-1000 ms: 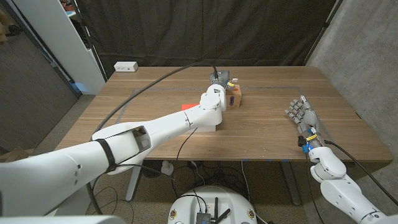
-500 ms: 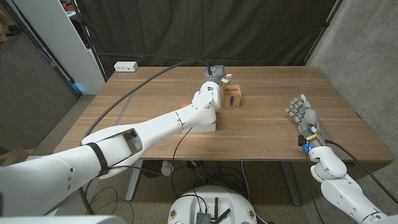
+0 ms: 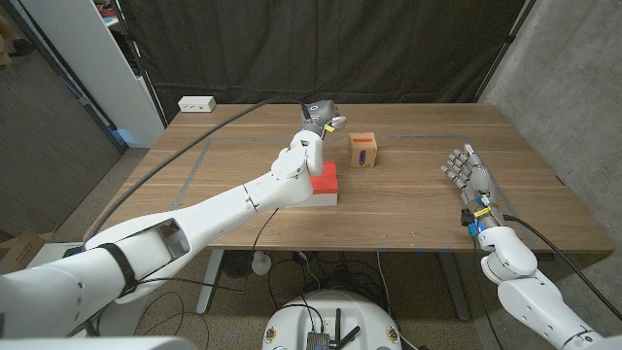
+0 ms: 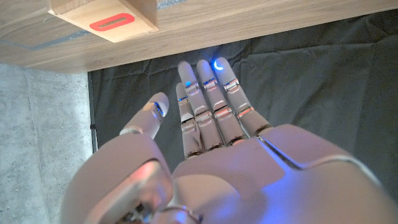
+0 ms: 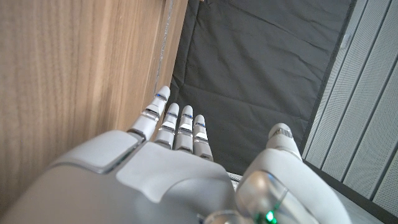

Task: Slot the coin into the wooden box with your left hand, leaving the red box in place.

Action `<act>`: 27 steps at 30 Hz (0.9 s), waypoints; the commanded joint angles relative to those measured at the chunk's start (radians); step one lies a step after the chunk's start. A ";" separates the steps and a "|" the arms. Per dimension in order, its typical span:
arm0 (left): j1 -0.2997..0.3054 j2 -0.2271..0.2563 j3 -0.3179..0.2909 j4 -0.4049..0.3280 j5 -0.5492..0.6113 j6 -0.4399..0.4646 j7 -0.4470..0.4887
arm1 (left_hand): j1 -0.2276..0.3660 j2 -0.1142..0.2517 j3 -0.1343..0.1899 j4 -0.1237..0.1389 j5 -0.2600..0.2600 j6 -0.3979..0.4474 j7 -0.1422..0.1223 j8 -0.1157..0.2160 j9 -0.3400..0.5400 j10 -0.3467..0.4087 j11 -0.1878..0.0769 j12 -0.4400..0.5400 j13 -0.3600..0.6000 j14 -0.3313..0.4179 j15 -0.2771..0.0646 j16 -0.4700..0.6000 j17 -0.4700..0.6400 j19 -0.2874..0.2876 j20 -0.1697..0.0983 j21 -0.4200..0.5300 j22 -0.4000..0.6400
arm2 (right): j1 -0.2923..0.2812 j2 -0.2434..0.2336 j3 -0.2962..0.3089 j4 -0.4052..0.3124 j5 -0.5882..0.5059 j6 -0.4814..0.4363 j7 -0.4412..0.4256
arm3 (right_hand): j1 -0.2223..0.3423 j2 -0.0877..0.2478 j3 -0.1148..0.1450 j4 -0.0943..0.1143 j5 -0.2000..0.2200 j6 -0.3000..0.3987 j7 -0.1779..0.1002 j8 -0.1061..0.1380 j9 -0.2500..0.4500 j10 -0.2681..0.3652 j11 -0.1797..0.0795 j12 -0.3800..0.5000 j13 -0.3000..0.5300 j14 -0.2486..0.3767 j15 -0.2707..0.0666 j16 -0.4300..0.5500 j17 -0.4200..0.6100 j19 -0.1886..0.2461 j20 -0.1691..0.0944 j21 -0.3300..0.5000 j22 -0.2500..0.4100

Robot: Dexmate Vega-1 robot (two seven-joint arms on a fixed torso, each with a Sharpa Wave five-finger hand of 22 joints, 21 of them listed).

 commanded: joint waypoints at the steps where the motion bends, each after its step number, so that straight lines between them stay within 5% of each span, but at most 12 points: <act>1: 0.232 0.205 -0.238 -0.201 -0.143 -0.178 0.022 | -0.004 -0.045 0.040 -0.001 0.000 -0.032 0.025 -0.016 -0.019 -0.065 0.027 -0.083 -0.003 -0.038 -0.080 -0.091 0.002 -0.031 -0.048 -0.056 -0.005 | 0.015 0.040 -0.054 -0.028 -0.057 0.029 -0.018 | 0.002 0.006 -0.003 0.001 -0.002 0.005 0.004 0.002 0.003 0.000 -0.005 0.007 0.004 0.002 -0.013 0.003 0.001 0.006 -0.016 0.002 0.003; 2: 0.251 0.223 -0.263 -0.207 -0.173 -0.210 0.013 | -0.005 -0.050 0.038 0.000 -0.003 -0.053 0.024 -0.025 -0.023 -0.088 0.042 -0.102 -0.002 -0.070 -0.066 -0.110 0.006 -0.048 -0.041 -0.069 -0.005 | 0.017 0.043 -0.059 -0.030 -0.059 0.026 -0.020 | 0.002 0.006 -0.003 0.001 -0.002 0.005 0.004 0.002 0.003 0.001 -0.005 0.007 0.004 0.000 -0.015 0.002 0.001 0.007 -0.020 0.002 0.003; 4: 0.295 0.251 -0.313 -0.213 -0.226 -0.274 0.018 | 0.010 -0.049 -0.001 0.003 -0.018 -0.161 0.015 -0.048 -0.040 -0.228 0.079 -0.202 0.000 -0.207 -0.018 -0.176 0.019 -0.178 -0.017 -0.150 -0.003 | 0.025 0.046 -0.071 -0.031 -0.073 0.019 -0.027 | 0.002 0.006 -0.003 0.001 -0.002 0.005 0.005 0.002 0.003 -0.001 -0.008 0.006 0.003 -0.002 -0.021 0.001 0.001 0.006 -0.028 0.001 0.003; 8: 0.372 0.279 -0.396 -0.211 -0.302 -0.362 0.049 | 0.012 -0.047 -0.062 0.006 -0.028 -0.236 0.007 -0.047 -0.051 -0.319 0.098 -0.274 0.004 -0.321 0.007 -0.232 0.020 -0.258 -0.011 -0.218 -0.003 | 0.042 0.055 -0.092 -0.035 -0.077 0.001 -0.034 | 0.003 0.005 -0.003 0.000 -0.002 0.004 0.014 0.001 0.003 -0.006 -0.010 0.003 0.002 -0.012 -0.025 -0.004 0.000 0.001 -0.038 -0.002 0.002; 15: 0.479 0.320 -0.508 -0.187 -0.401 -0.508 0.094 | -0.028 -0.075 -0.142 0.016 -0.037 -0.332 0.011 -0.053 -0.062 -0.407 0.110 -0.341 0.005 -0.405 0.021 -0.284 0.019 -0.332 -0.025 -0.296 -0.003 | 0.065 0.048 -0.119 -0.054 -0.091 -0.031 -0.036 | 0.004 0.003 -0.004 -0.001 -0.002 0.002 0.015 -0.001 0.002 -0.014 -0.011 -0.001 0.001 -0.022 -0.026 -0.009 0.000 -0.013 -0.040 -0.009 0.002; 21: 0.548 0.337 -0.582 -0.145 -0.501 -0.636 0.093 | -0.095 -0.115 -0.219 0.025 -0.045 -0.440 0.007 -0.056 -0.070 -0.501 0.113 -0.403 0.006 -0.498 0.026 -0.351 0.018 -0.413 -0.033 -0.388 -0.003 | 0.092 0.052 -0.138 -0.041 -0.083 -0.026 -0.013 | 0.004 0.002 -0.005 0.000 -0.002 -0.004 -0.042 -0.003 0.002 -0.032 -0.026 -0.007 0.000 -0.025 -0.021 -0.011 -0.001 -0.022 -0.038 -0.011 0.002; 25: 0.585 0.338 -0.615 -0.121 -0.551 -0.703 0.094 | -0.154 -0.135 -0.260 0.034 -0.048 -0.488 0.005 -0.054 -0.074 -0.581 0.105 -0.434 0.006 -0.570 0.038 -0.392 0.018 -0.513 -0.037 -0.471 -0.002 | 0.105 0.050 -0.144 -0.032 -0.081 -0.020 0.000 | 0.004 0.002 -0.005 0.000 -0.002 -0.003 -0.046 -0.003 0.002 -0.036 -0.026 -0.008 0.000 -0.023 -0.024 -0.011 -0.001 -0.025 -0.035 -0.012 0.002; 27: 0.608 0.325 -0.628 -0.112 -0.559 -0.730 0.122 | -0.171 -0.139 -0.270 0.036 -0.049 -0.516 0.011 -0.056 -0.075 -0.605 0.100 -0.438 0.006 -0.601 0.042 -0.403 0.018 -0.530 -0.059 -0.493 -0.001 | 0.111 0.049 -0.146 -0.027 -0.073 -0.017 0.010 | 0.004 0.002 -0.006 0.000 -0.001 -0.005 -0.024 -0.004 0.002 -0.035 -0.024 -0.006 0.000 -0.026 -0.031 -0.012 -0.001 -0.027 -0.037 -0.013 0.002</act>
